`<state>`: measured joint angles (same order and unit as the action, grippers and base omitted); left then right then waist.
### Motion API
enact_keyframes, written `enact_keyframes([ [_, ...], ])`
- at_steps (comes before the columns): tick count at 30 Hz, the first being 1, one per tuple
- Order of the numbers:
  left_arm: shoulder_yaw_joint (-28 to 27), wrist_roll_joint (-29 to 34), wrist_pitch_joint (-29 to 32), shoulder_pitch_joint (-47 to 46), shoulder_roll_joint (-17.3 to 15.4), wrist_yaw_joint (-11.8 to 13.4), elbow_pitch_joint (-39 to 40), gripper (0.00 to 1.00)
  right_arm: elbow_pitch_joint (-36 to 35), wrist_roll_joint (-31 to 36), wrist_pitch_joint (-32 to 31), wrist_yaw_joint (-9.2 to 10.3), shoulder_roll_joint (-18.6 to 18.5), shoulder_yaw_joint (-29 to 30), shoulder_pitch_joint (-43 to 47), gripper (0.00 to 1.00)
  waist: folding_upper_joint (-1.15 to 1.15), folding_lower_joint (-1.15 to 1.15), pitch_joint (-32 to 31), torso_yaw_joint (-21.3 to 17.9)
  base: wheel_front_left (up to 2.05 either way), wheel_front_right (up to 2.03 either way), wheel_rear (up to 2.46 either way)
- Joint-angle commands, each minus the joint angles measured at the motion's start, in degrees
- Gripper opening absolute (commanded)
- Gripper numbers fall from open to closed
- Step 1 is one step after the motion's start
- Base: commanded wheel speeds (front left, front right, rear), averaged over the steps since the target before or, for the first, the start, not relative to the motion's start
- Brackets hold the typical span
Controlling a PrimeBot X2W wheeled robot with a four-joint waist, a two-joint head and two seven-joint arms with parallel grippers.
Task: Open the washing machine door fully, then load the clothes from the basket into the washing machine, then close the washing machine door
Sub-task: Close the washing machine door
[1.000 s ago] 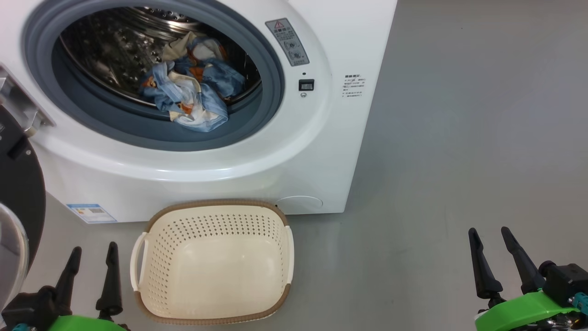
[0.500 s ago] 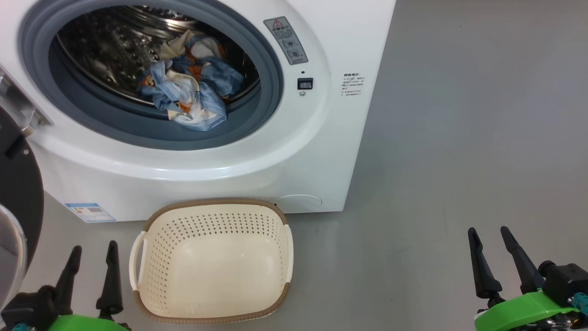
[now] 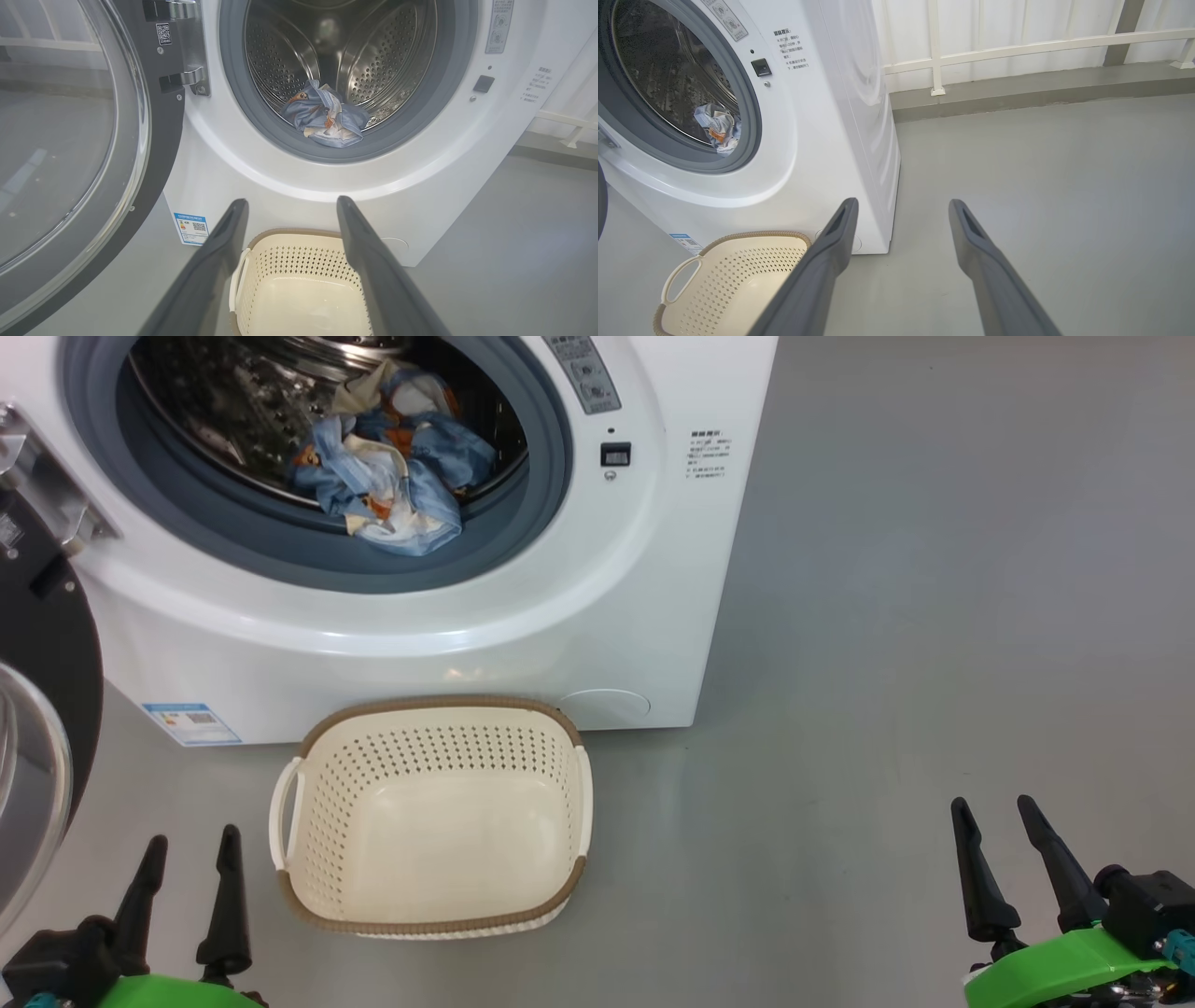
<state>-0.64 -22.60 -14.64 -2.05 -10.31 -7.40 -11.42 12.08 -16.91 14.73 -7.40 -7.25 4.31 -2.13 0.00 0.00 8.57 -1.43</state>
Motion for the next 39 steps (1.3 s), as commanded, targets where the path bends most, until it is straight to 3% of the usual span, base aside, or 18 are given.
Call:
enact_keyframes([
  [1,-1.9,-0.4,-0.4,-0.5,-1.6,-0.1,1.6,1.0,-1.5,-0.3,0.3,-0.09,-0.6,-1.4,0.1,1.0,0.0,0.0,0.0,0.0,-0.76,0.76,0.0],
  [22,-2.8,0.4,-0.4,-0.4,-0.4,-0.1,2.4,1.0,-1.6,0.1,0.3,-0.09,-1.2,-2.5,-0.5,1.0,0.0,0.0,0.5,3.2,-0.08,0.08,0.0],
  [29,-3.8,0.3,-0.4,-0.1,1.3,-0.1,2.5,1.0,-1.0,0.2,0.3,-0.09,-2.2,-3.9,-1.6,1.0,0.0,0.0,0.5,7.1,0.0,0.0,0.0],
  [39,-5.6,0.9,-0.4,1.3,4.3,-0.1,2.4,1.0,0.2,-0.2,0.3,-0.09,-4.3,-7.0,-2.6,1.0,0.0,0.0,-1.5,15.6,0.0,0.0,0.0],
])
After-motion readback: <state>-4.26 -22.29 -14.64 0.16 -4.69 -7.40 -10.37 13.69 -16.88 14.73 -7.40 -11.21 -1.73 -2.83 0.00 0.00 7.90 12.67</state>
